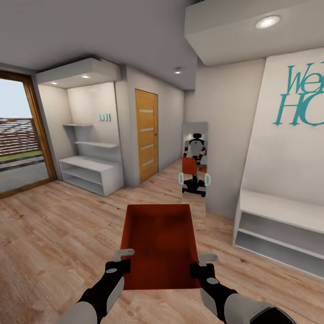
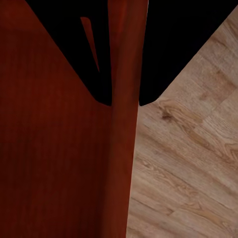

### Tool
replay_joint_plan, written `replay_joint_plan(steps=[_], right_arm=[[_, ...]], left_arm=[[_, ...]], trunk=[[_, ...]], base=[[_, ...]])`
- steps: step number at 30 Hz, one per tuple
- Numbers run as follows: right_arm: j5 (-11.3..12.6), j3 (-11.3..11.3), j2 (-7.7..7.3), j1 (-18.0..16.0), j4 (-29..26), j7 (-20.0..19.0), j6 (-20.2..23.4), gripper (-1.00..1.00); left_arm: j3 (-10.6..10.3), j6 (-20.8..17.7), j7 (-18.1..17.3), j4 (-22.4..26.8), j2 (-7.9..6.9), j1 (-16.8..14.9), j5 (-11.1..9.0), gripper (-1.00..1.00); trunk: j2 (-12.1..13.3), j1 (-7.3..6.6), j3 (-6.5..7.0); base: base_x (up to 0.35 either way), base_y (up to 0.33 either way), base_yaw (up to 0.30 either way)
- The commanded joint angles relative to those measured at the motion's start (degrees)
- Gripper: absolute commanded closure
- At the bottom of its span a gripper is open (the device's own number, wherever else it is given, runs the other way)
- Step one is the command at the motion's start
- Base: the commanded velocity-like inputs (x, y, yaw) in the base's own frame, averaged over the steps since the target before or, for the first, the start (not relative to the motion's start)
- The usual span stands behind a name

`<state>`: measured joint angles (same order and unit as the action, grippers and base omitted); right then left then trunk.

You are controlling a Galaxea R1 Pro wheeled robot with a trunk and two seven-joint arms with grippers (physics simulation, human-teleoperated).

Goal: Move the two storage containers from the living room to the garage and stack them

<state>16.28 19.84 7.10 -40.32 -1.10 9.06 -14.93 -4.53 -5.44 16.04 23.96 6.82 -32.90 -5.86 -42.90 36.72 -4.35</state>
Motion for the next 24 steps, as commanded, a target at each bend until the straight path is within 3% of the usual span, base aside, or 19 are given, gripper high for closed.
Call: replay_joint_plan(steps=[1, 24], right_arm=[[-0.64, -1.93, 0.02, -0.03, -0.13, 0.07, 0.08, 1.00], [-0.64, -1.94, 0.02, -0.03, -0.13, 0.01, 0.08, 1.00]], left_arm=[[0.48, -0.36, 0.74, 0.21, -2.78, -0.06, -0.65, 1.00], [0.48, -0.36, 0.74, 0.21, -2.78, -0.06, -0.65, 1.00]], trunk=[[-0.08, 0.05, -0.10], [-0.08, 0.05, -0.10]], base=[[0.322, 0.000, 0.000], [0.322, 0.000, 0.000]])
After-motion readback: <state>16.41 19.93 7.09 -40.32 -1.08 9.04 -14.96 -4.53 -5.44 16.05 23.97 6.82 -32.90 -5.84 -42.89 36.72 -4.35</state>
